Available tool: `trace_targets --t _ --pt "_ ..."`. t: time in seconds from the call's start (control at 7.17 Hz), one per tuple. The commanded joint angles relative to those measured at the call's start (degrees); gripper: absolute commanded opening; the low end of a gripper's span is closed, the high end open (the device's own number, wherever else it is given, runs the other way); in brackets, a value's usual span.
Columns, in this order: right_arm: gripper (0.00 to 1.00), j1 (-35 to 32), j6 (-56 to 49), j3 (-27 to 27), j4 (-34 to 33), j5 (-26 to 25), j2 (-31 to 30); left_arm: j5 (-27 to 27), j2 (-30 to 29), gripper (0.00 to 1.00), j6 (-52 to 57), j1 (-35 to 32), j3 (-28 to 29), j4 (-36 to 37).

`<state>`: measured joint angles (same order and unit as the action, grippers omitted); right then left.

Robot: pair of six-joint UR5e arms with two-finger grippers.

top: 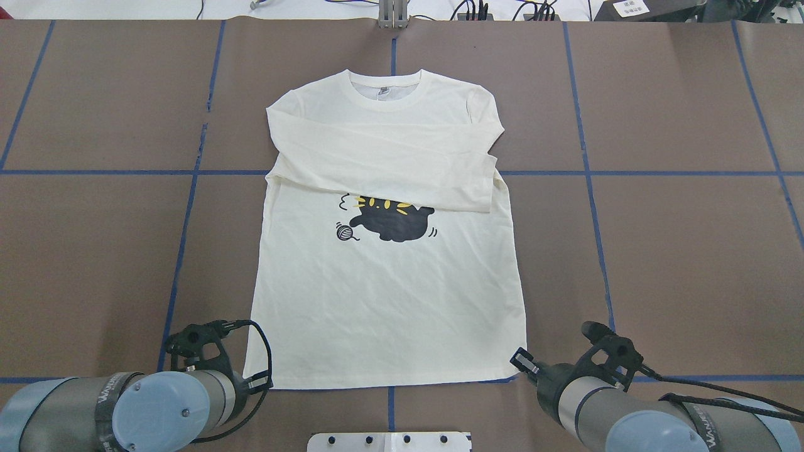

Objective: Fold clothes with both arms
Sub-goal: 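Lift the hem with both grippers and fold it up onto the collar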

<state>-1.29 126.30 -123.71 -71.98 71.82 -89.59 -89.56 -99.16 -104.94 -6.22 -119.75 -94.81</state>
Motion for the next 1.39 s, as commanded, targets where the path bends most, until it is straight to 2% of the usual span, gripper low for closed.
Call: trace_targets --t 0.0,0.28,0.56,0.7,0.84,0.98,1.12,1.26 --pt "0.00 -0.1 0.0 -2.6 0.0 0.2 -2.1 -1.4 0.5 0.00 -0.4 -0.3 -6.8 0.2" --pt "0.00 4.0 0.1 -10.0 0.0 0.4 -10.0 -1.3 0.4 0.00 -1.1 -0.2 -10.9 0.4" --pt "0.00 3.7 0.4 -13.9 -0.1 0.5 -11.3 -3.4 0.9 0.00 -0.5 -1.0 -15.1 2.1" --pt "0.00 -1.2 -0.3 -14.0 0.0 1.0 -10.9 -3.4 0.5 0.00 1.2 -4.6 -15.0 2.2" --pt "0.00 -7.1 -1.6 -14.0 -0.1 4.3 -8.4 -3.7 -0.8 0.00 6.9 -9.2 -15.0 2.2" --pt "0.00 -13.2 -5.2 -13.2 -0.1 10.7 -6.1 -3.7 -1.7 0.00 9.0 -13.1 -13.0 2.2" --pt "0.00 -19.5 -9.9 -11.0 -0.1 15.4 -4.0 -3.7 -4.3 0.00 9.8 -16.7 -10.7 2.2" --pt "0.00 -23.5 -13.0 -6.9 -0.1 17.6 -0.6 -3.8 -6.3 0.00 13.1 -19.7 -8.3 2.2"
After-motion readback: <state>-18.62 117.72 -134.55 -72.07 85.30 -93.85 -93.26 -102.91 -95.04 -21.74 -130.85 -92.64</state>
